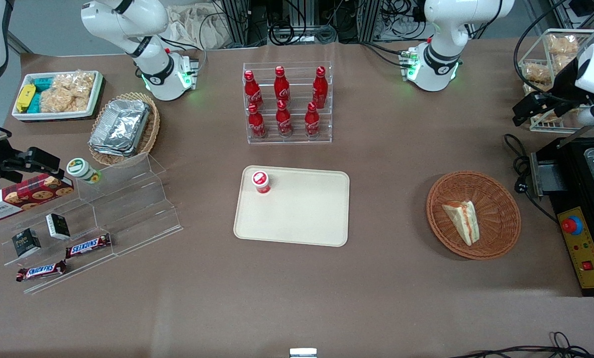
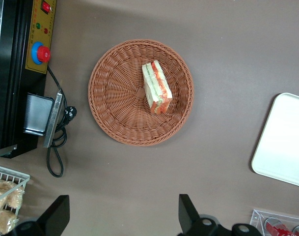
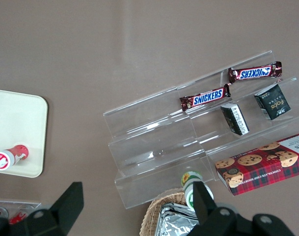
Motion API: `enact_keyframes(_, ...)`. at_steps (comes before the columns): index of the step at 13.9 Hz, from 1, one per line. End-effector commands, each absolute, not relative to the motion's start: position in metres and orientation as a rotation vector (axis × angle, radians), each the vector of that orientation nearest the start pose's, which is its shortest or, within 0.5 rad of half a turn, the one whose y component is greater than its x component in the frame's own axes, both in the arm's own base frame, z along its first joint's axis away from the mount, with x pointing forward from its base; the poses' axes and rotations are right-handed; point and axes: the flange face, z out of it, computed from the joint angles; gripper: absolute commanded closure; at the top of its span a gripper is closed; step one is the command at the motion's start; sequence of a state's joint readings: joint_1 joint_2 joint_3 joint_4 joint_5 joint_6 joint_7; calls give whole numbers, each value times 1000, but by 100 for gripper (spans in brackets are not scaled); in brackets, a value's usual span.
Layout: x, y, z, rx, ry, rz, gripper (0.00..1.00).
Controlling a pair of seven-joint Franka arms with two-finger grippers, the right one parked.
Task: Place sandwich from basket to tray
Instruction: 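Move the left gripper down over the sandwich in the wicker basket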
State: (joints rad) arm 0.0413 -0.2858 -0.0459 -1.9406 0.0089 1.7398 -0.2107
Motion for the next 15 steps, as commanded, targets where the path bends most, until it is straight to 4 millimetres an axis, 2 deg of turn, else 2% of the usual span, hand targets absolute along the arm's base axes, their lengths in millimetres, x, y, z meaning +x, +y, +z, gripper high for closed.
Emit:
enact_keyframes(1,477,-2,617,-3092,-303,-158,0)
enact_keyframes(4,481,-6,615,-3092,-257,-163,0)
enact_keyframes(10,482,0,611,-3106,-282,-142,0)
enact_keyframes(12,489,0,600,-3106,-299,-109,0)
enact_keyframes(15,510,-1,572,-3107,-297,-68,0)
